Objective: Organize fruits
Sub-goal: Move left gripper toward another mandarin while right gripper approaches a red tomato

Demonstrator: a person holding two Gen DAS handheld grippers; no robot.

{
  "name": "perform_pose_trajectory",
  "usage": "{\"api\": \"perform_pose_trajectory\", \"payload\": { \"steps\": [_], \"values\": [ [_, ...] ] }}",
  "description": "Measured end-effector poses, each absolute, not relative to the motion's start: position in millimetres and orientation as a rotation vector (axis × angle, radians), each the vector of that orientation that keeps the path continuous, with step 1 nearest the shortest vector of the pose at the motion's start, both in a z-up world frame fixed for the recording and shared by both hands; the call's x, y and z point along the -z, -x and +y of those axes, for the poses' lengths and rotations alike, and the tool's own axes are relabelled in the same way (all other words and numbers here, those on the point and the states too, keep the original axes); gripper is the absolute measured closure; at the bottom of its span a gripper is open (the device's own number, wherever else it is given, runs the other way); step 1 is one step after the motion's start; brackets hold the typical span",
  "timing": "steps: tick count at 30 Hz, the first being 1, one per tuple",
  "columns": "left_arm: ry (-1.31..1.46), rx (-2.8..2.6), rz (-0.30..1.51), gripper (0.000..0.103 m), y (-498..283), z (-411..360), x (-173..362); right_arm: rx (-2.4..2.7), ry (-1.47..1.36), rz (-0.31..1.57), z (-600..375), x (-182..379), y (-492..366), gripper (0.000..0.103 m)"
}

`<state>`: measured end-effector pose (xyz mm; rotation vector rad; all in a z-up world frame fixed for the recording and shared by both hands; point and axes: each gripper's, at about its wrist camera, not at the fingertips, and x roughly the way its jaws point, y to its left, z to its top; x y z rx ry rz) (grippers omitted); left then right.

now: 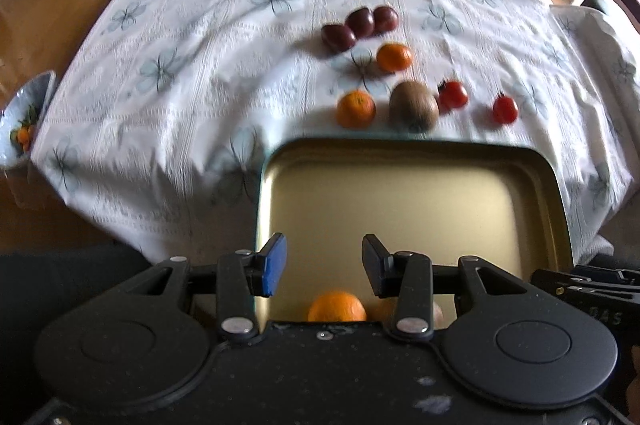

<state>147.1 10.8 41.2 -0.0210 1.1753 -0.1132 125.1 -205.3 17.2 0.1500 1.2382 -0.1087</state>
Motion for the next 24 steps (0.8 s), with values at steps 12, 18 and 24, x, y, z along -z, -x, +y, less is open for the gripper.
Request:
{"api": "perform_pose_trajectory", "payload": {
  "steps": [12, 18, 24],
  "values": [
    [0.007, 0.101, 1.187, 0.060, -224, 2, -42, 0.174, -0.203, 1.186, -234, -27, -190, 0.048],
    [0.015, 0.097, 1.201, 0.060, -261, -7, -32, 0.217, -0.299, 1.179, -258, -22, -226, 0.048],
    [0.034, 0.098, 1.216, 0.060, -290, -12, -17, 0.259, -0.363, 1.187, -277, -8, -254, 0.048]
  ]
}}
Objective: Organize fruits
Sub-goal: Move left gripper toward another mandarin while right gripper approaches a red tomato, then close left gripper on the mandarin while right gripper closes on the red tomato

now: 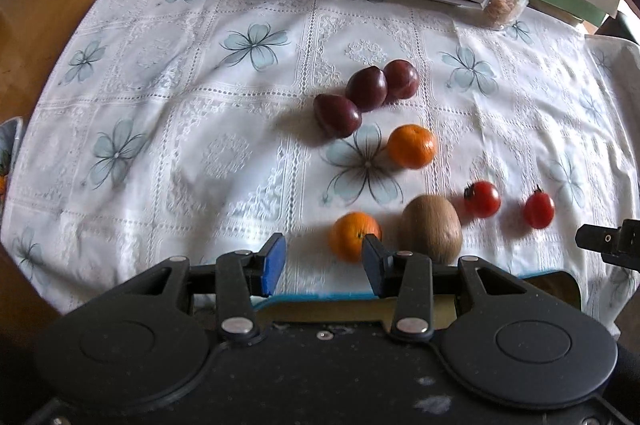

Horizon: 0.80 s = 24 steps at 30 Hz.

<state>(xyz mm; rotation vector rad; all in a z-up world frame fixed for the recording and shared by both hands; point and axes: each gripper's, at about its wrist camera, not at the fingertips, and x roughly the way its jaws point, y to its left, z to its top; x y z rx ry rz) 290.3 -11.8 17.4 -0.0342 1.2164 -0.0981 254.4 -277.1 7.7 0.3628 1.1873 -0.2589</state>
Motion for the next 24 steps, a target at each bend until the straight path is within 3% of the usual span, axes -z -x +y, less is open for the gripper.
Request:
{"api": "perform_pose_trajectory", "payload": {
  "steps": [24],
  "values": [
    [0.053, 0.157, 1.251, 0.060, -315, -31, 15, 0.289, -0.310, 1.197, -266, 30, -302, 0.048]
  ]
}}
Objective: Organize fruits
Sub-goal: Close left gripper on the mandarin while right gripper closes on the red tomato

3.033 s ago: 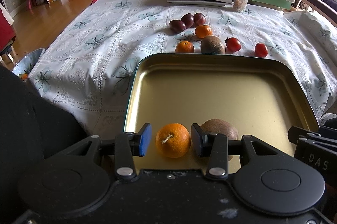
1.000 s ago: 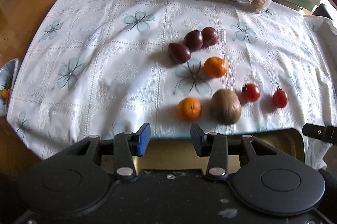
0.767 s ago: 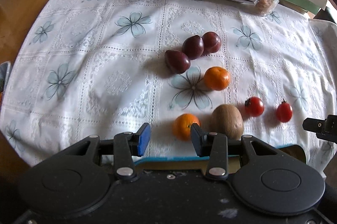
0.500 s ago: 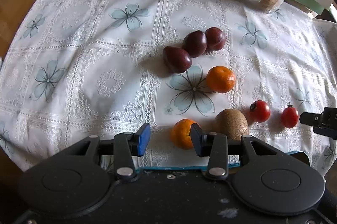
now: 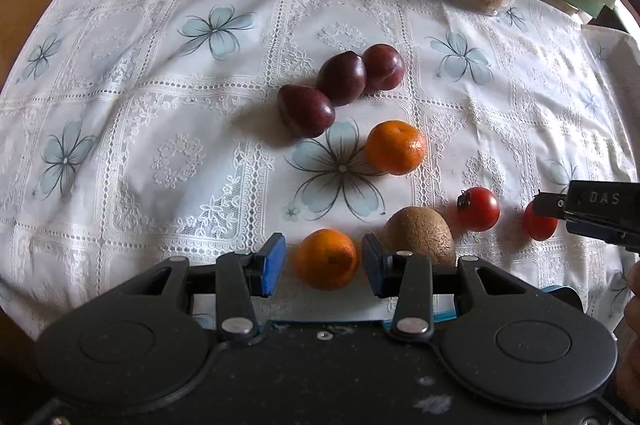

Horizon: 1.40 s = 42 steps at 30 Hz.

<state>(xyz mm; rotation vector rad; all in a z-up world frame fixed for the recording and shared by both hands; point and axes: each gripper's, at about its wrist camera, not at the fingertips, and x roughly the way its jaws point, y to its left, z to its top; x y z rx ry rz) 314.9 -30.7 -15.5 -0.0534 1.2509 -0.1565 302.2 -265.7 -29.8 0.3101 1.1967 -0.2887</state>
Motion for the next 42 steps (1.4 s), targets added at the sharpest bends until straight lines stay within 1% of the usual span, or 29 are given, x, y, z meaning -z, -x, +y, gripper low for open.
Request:
{"api": "perform_pose_trajectory", "payload": {
  "steps": [8, 14, 20, 24, 32, 42],
  "values": [
    [0.054, 0.140, 1.276, 0.060, -319, -33, 27, 0.303, -0.287, 1.226, -260, 42, -305, 0.048],
    [0.065, 0.132, 1.292, 0.060, -321, -32, 34, 0.317, -0.288, 1.242, -260, 48, -307, 0.051],
    [0.051, 0.130, 1.299, 0.060, -322, -36, 43, 0.302, -0.266, 1.244, -257, 48, -308, 0.060],
    [0.077, 0.135, 1.306, 0.064, -322, -34, 47, 0.300, -0.262, 1.238, -257, 48, -308, 0.061],
    [0.067, 0.118, 1.285, 0.065, -318, -31, 43, 0.312, -0.301, 1.209, -266, 40, -303, 0.061],
    [0.057, 0.123, 1.195, 0.065, -300, -23, 12, 0.274, -0.305, 1.106, -264, 16, -285, 0.061]
  ]
}}
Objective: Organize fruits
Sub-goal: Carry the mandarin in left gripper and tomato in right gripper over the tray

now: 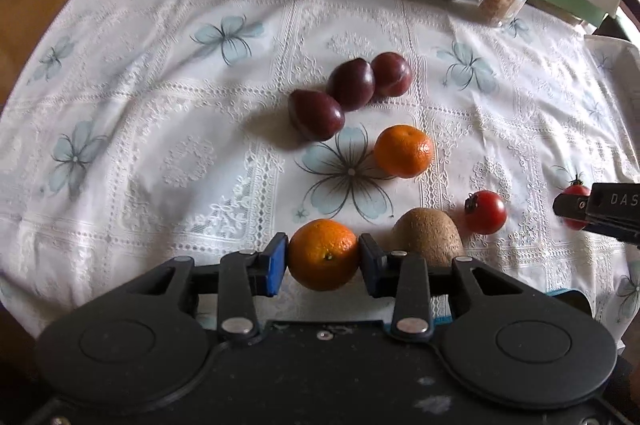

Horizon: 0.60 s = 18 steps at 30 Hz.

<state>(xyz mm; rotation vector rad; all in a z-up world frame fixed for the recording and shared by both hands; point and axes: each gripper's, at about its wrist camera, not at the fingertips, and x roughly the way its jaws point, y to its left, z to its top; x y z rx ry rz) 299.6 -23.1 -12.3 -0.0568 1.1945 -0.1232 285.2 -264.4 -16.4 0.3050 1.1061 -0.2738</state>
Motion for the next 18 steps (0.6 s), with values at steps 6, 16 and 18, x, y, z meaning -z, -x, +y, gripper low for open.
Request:
{"api": "perform_pose_trajectory", "payload": {
  "steps": [6, 16, 18],
  "values": [
    [0.073, 0.138, 1.154, 0.065, -270, -14, -5, 0.220, -0.322, 1.037, -264, 0, -254, 0.060],
    [0.060, 0.162, 1.121, 0.065, -197, -2, -13, 0.185, -0.332, 0.979, -254, -8, -181, 0.060],
    [0.055, 0.153, 1.123, 0.065, -187, 1, -11, 0.189, -0.318, 0.988, -249, -5, -166, 0.060]
  ]
}}
